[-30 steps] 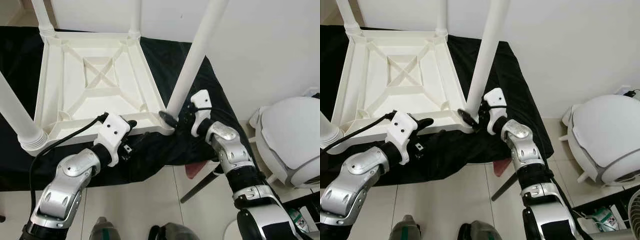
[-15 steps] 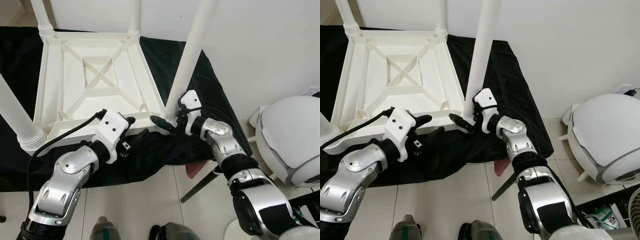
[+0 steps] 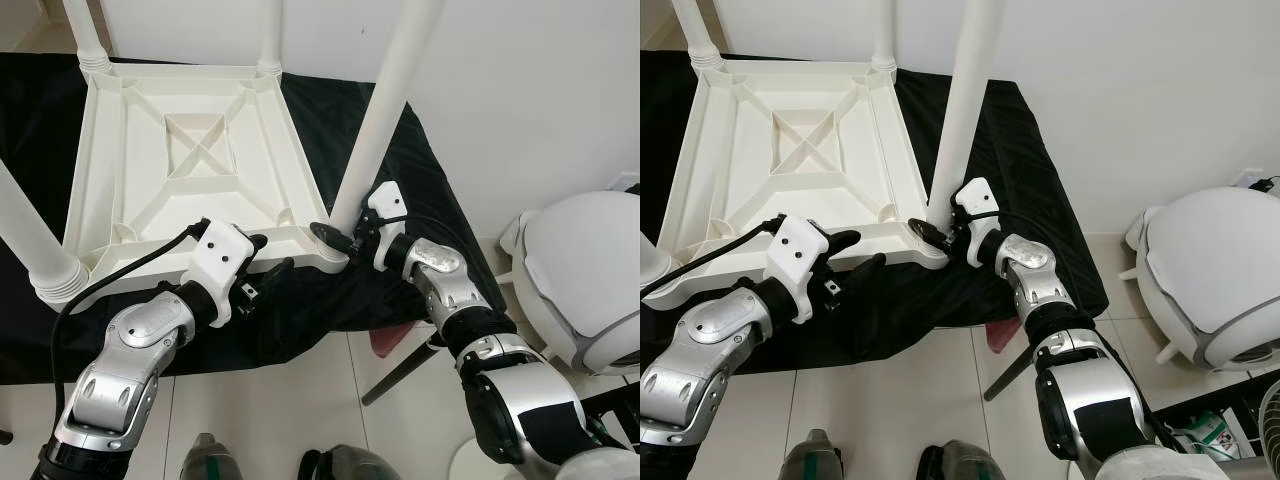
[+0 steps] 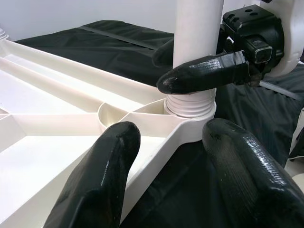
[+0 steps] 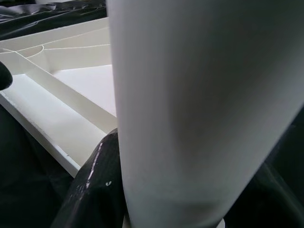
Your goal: Building children table
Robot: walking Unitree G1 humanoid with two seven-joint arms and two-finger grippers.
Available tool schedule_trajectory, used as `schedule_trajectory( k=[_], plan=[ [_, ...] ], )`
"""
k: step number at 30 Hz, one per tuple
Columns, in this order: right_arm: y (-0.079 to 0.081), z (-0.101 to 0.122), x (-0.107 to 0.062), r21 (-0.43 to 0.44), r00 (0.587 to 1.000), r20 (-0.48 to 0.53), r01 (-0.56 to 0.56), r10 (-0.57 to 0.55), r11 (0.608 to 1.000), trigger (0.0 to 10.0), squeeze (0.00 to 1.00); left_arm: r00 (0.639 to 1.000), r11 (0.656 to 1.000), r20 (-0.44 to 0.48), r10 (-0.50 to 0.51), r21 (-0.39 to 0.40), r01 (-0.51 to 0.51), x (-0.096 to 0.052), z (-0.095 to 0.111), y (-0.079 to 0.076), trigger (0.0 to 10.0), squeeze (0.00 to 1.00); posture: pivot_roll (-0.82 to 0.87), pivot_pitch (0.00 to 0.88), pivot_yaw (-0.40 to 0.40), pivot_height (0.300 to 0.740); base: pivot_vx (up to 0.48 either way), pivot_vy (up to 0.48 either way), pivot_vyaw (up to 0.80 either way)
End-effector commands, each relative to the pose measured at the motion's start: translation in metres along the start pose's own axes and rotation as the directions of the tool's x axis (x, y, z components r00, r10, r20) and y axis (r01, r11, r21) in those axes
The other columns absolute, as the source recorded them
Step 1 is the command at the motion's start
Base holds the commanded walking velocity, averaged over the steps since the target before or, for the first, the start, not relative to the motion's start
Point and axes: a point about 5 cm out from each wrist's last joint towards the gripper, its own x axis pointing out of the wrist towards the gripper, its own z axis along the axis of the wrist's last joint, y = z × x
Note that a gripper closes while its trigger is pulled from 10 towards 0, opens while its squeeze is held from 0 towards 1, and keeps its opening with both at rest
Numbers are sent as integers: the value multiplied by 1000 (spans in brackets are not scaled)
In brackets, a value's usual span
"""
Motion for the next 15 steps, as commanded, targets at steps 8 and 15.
schedule_trajectory(
  k=[8,15],
  plan=[
    [4,-2,0,41,989,24,142,-143,989,471,0,1000,1000,15,-10,-9,10,3,2,-4,10000,0,90,15,-107,740,0,0,0],
    [9,0,0,89,957,13,286,-288,954,10000,0,1000,1000,14,-14,-20,14,4,0,-8,10000,0,87,17,-110,740,0,0,0]
  ],
)
